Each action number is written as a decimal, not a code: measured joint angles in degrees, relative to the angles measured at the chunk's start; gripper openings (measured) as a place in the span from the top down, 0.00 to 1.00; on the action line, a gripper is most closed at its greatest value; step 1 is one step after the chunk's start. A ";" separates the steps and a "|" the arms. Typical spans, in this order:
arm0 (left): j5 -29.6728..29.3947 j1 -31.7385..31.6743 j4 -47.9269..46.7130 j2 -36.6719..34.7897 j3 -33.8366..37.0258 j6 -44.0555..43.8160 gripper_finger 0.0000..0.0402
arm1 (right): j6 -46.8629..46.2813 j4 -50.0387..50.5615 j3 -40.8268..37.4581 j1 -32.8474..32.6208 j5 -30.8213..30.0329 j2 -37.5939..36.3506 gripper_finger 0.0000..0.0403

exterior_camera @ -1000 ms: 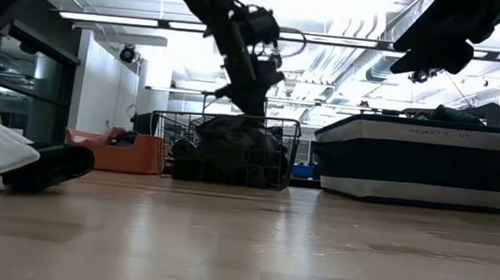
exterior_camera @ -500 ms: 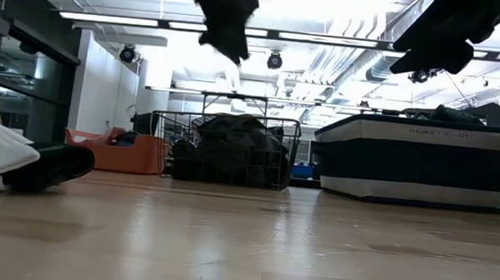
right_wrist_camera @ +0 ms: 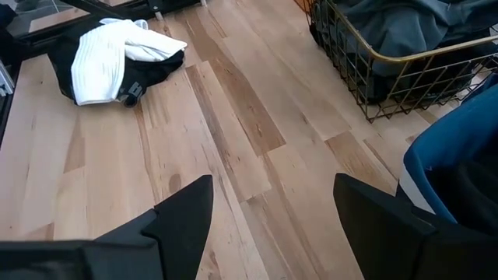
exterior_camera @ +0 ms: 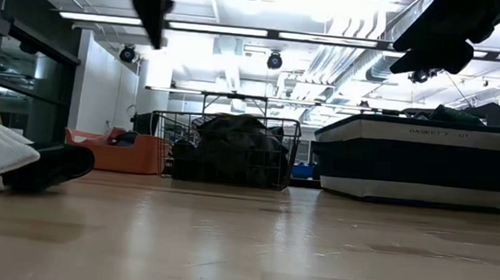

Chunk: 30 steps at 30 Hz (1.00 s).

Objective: Pick & Place Cloths
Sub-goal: Put the white sock into the orange bin

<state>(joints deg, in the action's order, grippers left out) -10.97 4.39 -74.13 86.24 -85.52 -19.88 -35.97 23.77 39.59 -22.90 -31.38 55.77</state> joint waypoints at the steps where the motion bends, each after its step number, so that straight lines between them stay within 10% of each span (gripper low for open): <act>1: -0.68 1.95 0.69 -0.63 1.99 -1.84 0.61 | 0.00 0.04 0.00 0.00 0.00 0.00 0.36; 16: -8.30 23.48 7.05 -4.47 25.56 -33.05 0.61 | 0.53 -0.40 0.00 0.00 -0.03 0.00 0.36; 30: -18.45 31.07 8.44 -16.31 33.64 -49.83 0.61 | 25.73 -22.43 -0.02 0.25 3.10 5.44 0.36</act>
<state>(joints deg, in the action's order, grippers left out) -29.42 35.46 -65.69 69.93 -51.88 -69.70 -10.23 1.34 39.57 -22.65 -28.28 61.21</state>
